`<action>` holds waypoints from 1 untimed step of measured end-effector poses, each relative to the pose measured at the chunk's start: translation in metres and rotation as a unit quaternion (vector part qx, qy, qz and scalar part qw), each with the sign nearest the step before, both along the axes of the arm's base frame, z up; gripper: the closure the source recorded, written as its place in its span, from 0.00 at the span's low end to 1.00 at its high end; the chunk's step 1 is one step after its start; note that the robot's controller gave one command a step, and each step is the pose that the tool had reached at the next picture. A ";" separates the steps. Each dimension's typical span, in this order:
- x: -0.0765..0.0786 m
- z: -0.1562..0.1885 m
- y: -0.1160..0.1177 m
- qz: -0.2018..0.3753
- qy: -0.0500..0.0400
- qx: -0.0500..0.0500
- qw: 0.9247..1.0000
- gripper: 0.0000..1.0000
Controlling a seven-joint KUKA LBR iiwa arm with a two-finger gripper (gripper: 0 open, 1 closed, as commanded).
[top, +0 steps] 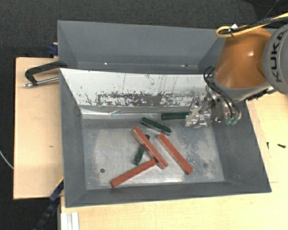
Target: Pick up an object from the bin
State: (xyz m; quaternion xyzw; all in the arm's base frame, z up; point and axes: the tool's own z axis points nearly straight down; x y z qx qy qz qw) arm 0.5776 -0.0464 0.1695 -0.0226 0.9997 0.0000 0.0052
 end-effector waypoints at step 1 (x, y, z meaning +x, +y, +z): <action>0.014 -0.017 0.002 0.022 0.000 0.000 1.000 1.00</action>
Offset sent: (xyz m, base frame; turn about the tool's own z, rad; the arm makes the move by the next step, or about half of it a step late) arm 0.0095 -0.0016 -0.0252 -0.0614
